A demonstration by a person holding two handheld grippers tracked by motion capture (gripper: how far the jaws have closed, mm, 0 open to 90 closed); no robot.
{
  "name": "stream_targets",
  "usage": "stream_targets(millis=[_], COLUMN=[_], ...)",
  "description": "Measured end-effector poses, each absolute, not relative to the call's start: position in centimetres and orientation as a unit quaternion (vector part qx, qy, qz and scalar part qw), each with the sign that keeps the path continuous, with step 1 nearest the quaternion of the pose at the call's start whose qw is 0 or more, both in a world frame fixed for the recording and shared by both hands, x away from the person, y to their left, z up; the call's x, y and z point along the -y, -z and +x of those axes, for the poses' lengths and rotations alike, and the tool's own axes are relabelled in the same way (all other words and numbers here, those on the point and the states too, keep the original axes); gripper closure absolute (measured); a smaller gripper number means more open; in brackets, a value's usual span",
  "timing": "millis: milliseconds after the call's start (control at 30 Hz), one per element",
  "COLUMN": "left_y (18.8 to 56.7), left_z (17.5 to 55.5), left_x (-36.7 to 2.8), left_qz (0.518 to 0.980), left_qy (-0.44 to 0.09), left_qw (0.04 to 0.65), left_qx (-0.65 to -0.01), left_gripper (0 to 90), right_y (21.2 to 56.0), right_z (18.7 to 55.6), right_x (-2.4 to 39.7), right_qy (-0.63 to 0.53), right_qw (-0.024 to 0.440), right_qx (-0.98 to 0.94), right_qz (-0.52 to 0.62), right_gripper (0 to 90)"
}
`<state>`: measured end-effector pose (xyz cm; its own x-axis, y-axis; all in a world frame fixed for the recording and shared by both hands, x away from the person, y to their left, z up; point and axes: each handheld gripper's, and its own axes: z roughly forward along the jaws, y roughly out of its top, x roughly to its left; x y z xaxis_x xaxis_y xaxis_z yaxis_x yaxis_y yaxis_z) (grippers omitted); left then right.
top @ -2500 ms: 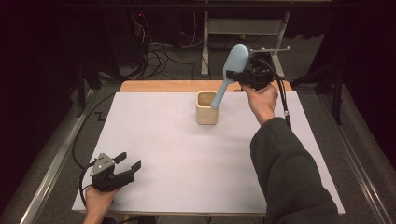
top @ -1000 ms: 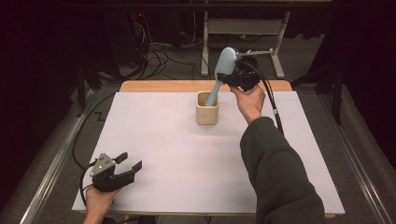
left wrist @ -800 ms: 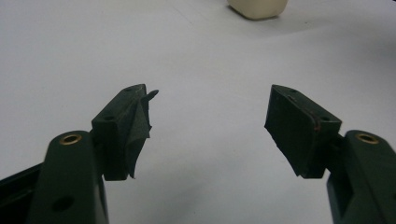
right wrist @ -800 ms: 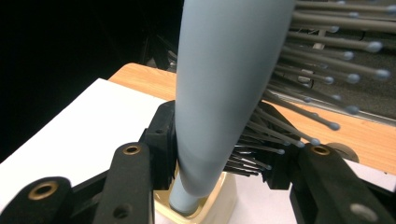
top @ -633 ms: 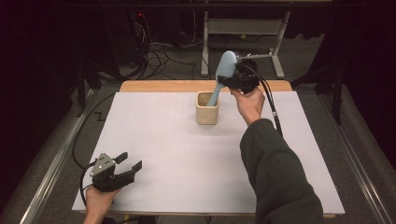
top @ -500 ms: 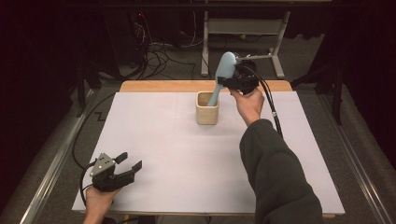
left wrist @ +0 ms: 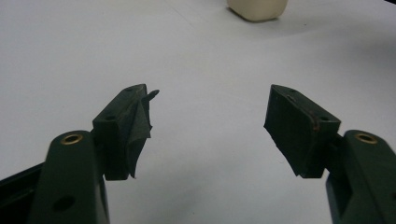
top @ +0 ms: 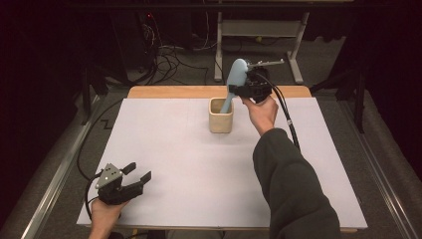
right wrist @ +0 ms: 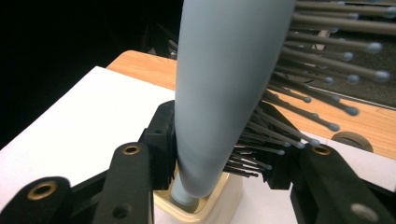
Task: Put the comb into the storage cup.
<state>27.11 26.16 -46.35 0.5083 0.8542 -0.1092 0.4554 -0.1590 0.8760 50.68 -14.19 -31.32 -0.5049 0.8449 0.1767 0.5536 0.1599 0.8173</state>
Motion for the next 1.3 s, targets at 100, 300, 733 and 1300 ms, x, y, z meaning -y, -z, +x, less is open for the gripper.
stream_targets(millis=[100,300,733,1300], left_y=[46.4,46.3,46.3,46.3], left_z=[27.1,27.1,27.1,27.1], left_x=[-26.2,-26.2,-26.2,-26.2], left_qz=[0.731,0.731,0.730,0.730], left_qy=[-0.213,-0.213,-0.212,-0.213], left_qw=[0.469,0.469,0.471,0.471], left_qx=[-0.448,-0.448,-0.448,-0.448], left_gripper=[31.7,31.7,31.7,31.5], right_y=[31.5,32.1,33.0,33.9], right_z=[50.7,50.8,51.0,51.2], right_x=[14.2,14.2,14.1,13.5], right_qy=[-0.446,-0.441,-0.431,-0.420], right_qw=[0.162,0.161,0.155,0.151], right_qx=[-0.743,-0.743,-0.746,-0.754], right_qz=[0.471,0.476,0.483,0.482], right_gripper=[56.0,55.9,55.3,55.0])
